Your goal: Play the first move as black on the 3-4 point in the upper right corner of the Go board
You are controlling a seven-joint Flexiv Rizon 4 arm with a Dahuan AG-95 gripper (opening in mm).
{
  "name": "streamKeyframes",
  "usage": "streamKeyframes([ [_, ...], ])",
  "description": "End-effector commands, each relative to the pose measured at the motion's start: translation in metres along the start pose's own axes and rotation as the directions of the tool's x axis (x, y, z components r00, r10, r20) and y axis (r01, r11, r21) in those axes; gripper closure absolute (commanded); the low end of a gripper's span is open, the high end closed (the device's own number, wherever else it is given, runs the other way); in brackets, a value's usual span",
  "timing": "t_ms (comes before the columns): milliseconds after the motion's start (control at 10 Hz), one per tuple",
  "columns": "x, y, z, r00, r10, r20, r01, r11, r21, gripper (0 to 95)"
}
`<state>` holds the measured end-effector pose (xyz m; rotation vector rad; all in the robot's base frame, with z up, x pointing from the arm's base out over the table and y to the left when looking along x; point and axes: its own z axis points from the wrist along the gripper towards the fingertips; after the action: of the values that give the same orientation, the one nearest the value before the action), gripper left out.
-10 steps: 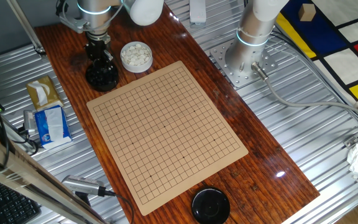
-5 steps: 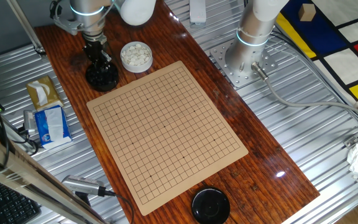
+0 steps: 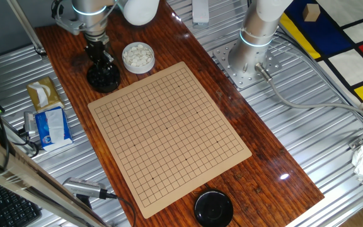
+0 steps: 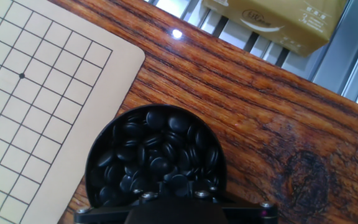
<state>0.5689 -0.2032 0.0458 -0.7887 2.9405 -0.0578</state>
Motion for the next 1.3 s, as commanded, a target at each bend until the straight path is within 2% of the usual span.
streamKeyframes([
  [100,0.000,0.000,-0.001,1.000,0.000,0.001,0.000,1.000,0.000,76.0],
  [1200,0.000,0.000,-0.001,1.000,0.000,0.001,0.000,1.000,0.000,76.0],
  [1300,-0.031,0.030,-0.028,0.995,0.099,-0.030,-0.100,0.995,-0.014,76.0],
])
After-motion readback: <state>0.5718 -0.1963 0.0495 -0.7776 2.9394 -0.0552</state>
